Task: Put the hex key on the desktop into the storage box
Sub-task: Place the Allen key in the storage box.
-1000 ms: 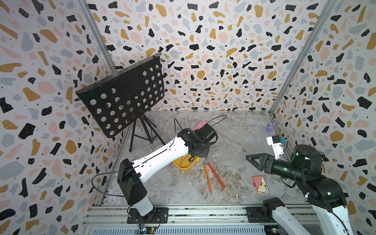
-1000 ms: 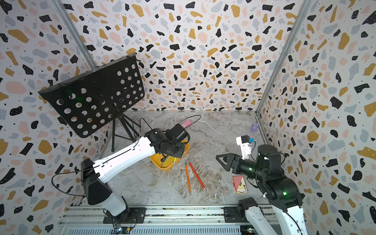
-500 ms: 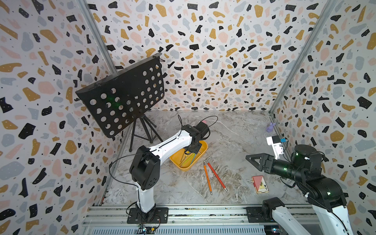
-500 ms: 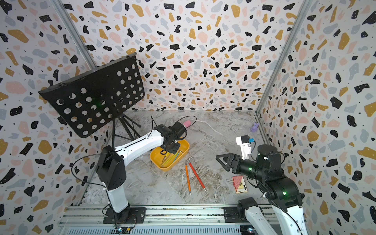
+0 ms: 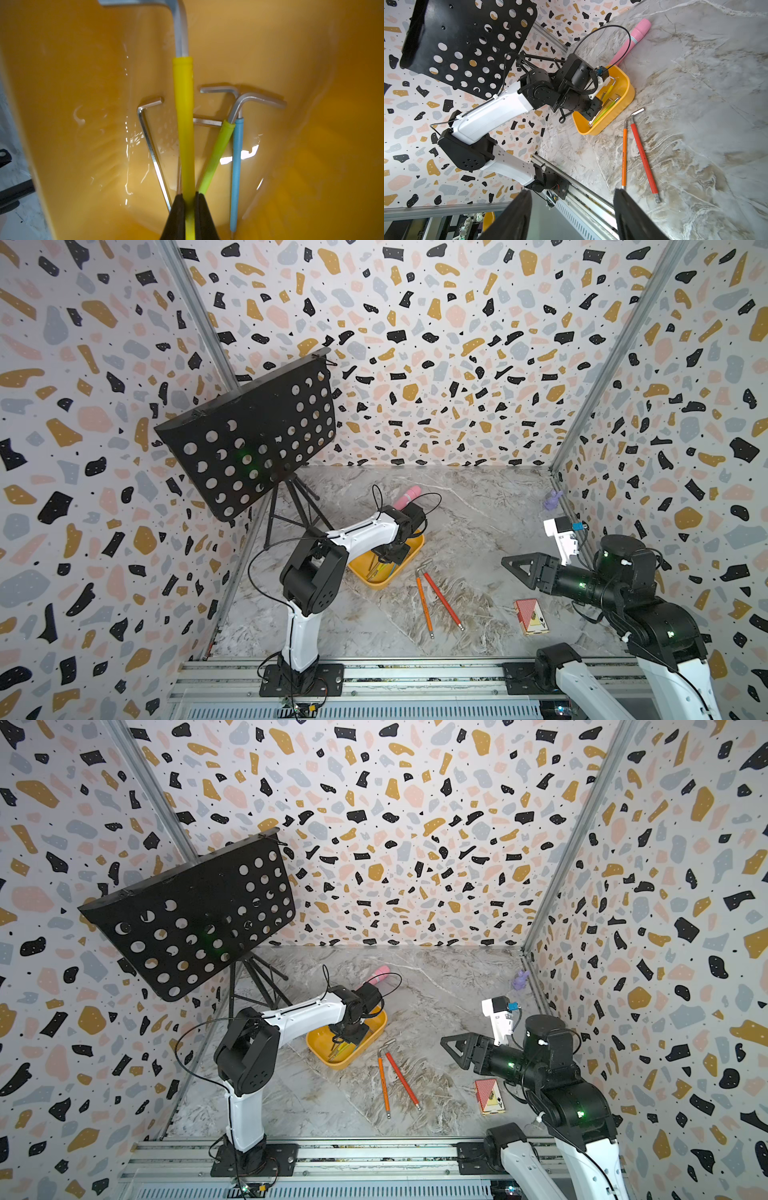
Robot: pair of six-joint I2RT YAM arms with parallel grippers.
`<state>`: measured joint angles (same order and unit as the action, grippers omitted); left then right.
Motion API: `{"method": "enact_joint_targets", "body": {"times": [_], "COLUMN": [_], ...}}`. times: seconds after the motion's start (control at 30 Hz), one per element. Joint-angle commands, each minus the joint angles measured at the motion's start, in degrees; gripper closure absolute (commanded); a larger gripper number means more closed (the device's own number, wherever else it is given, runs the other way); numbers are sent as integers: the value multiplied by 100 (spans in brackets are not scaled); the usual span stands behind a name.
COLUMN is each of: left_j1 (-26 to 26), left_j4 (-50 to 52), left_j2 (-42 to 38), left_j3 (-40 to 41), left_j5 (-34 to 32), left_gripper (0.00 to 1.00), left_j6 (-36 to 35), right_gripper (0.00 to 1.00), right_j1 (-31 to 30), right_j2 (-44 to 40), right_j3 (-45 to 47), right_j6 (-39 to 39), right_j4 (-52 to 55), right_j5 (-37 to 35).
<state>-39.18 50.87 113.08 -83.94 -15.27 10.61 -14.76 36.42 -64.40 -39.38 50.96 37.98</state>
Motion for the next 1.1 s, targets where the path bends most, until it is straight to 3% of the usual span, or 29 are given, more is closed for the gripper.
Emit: {"method": "enact_joint_targets", "body": {"times": [0.0,0.17,0.3,0.7,0.9,1.07], "left_j1": [-11,-11,-11,-27,-241,-721], "left_j4": [-86,-63,-68,112,355,436], "left_j2": [29,29,-40,-500,-1271,-1702], "left_j3": [71,118,149,21,-214,-184], "left_j5": [111,161,213,23,-182,-104], "left_gripper": [100,100,87,69,55,54], "left_j6": [-69,28,25,185,986,2073], "right_gripper": [32,32,32,32,32,32], "right_j1": [-26,-26,-26,-26,-26,-27], "right_j2": [40,36,49,62,63,54], "right_j3": [22,-4,6,-24,-20,-30], "right_j6": [62,82,93,86,78,71], "right_j4": [-35,-3,7,-9,-18,-16], "right_j5": [61,55,46,52,43,33]}}
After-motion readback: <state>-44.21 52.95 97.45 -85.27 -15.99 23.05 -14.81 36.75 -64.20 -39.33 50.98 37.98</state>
